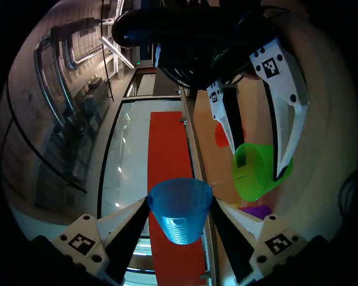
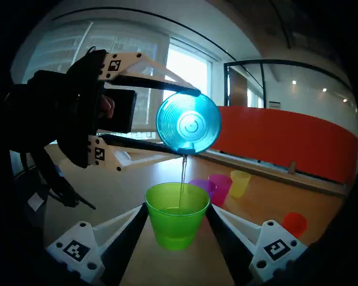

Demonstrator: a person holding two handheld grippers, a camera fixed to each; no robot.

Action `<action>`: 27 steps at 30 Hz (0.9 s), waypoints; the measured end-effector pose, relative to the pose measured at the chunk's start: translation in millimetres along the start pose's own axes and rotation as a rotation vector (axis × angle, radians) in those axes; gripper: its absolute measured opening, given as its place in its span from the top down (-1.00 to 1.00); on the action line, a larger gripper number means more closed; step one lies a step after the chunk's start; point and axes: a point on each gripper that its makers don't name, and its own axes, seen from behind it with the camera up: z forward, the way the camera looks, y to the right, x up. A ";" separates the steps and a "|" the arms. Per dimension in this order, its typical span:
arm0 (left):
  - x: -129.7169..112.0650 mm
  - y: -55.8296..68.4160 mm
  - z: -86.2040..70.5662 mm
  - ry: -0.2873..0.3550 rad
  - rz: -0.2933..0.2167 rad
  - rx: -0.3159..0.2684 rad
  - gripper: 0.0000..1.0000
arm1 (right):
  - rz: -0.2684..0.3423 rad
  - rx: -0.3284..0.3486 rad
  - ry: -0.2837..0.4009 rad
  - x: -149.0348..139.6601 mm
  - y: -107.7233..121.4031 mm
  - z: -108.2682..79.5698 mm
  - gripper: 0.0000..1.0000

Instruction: Pour water

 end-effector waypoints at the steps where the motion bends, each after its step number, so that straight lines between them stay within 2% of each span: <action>1: -0.4 -0.7 0.4 0.000 0.003 0.001 -0.75 | 0.000 -0.001 0.001 0.1 0.2 0.0 -0.82; 18: -1.4 -6.9 1.5 0.002 0.042 0.011 -0.75 | -0.002 -0.001 0.001 1.4 0.3 0.7 -0.82; 27: -1.4 -6.4 1.2 0.001 0.035 0.012 -0.75 | -0.002 -0.002 0.003 2.1 0.8 1.0 -0.82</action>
